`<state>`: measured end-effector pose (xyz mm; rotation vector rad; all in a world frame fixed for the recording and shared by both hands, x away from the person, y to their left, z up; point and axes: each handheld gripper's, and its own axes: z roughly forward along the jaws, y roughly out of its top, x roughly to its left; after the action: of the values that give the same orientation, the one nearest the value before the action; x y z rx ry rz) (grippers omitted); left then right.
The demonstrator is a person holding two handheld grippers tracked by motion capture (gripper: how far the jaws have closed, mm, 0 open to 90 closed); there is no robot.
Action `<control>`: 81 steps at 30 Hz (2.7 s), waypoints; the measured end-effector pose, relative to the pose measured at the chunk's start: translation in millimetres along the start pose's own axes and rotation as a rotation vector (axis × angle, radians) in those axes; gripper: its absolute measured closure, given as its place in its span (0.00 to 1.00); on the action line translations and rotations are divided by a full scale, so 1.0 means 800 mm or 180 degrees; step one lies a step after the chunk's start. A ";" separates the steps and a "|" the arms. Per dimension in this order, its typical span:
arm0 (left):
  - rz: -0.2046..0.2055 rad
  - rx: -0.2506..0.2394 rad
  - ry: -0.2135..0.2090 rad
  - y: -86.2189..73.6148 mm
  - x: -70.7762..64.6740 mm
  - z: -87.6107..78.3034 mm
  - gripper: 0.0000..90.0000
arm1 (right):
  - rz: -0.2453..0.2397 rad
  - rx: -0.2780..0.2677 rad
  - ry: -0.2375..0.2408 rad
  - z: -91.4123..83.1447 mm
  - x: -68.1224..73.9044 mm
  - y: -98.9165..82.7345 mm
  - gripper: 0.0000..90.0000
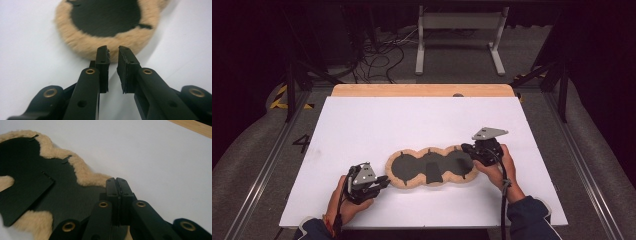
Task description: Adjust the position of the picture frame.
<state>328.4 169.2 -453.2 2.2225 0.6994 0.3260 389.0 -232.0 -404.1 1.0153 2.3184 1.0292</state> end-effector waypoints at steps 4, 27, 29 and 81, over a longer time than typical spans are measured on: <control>0.0094 0.0002 -0.0089 -0.001 0.001 -0.009 0.86 | -0.0123 0.0042 -0.0061 -0.021 0.007 -0.027 0.97; 0.0469 0.0055 -0.0365 0.015 -0.040 0.027 0.90 | -0.0191 0.0298 0.0277 -0.035 0.039 -0.088 1.00; 0.0440 0.0040 -0.0422 0.015 -0.037 0.031 0.93 | -0.0209 0.0299 0.0278 -0.033 0.039 -0.089 1.00; 0.0215 -0.0040 -0.0222 0.022 0.012 0.034 0.87 | -0.0097 0.0165 0.0007 -0.013 0.040 -0.086 1.00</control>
<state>354.8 148.7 -458.6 2.2377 0.5847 0.2842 330.4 -244.3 -452.3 0.9957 2.3660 0.9636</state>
